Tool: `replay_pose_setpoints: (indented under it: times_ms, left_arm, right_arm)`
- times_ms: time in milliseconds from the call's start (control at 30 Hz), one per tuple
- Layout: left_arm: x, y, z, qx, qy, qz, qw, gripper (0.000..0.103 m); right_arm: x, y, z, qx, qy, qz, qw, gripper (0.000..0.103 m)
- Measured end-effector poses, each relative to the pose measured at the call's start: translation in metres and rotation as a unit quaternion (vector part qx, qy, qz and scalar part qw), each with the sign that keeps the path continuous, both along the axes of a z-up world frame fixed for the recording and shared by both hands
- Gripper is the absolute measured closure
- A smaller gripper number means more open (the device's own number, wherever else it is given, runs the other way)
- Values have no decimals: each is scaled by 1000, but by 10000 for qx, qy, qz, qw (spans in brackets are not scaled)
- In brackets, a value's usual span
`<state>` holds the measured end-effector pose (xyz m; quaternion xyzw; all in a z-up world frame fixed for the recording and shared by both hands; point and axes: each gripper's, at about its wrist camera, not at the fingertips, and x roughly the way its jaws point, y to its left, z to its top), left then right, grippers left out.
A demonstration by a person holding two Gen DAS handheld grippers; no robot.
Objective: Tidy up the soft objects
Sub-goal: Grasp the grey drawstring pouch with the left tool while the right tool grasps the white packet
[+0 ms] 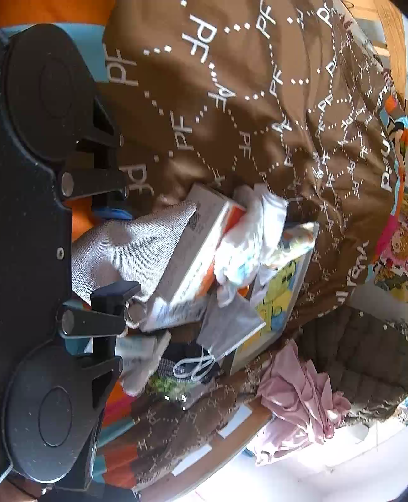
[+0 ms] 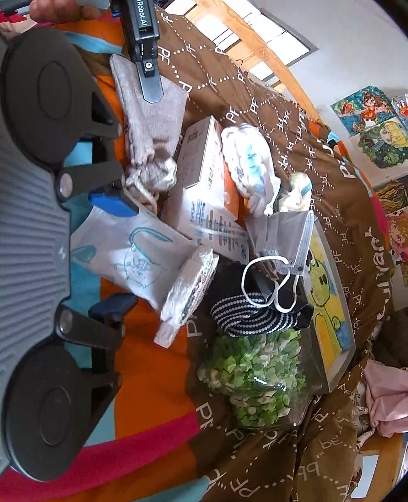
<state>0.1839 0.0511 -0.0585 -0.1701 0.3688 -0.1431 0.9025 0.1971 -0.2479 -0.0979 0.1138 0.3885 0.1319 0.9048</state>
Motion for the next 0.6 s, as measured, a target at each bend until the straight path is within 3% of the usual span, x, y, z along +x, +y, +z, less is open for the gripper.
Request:
replay_pose_setpoints:
  times_ms: [433,600]
  left_arm:
    - [-2,-14,9,-478,-164,-291,9983,85]
    - [-2,-18,10,-469,-164,-389,9980,90]
  right_arm:
    - [-3,-3,6,409,-244,37,9989,61]
    - [-6,-5,11,605,-396,75,9974,73]
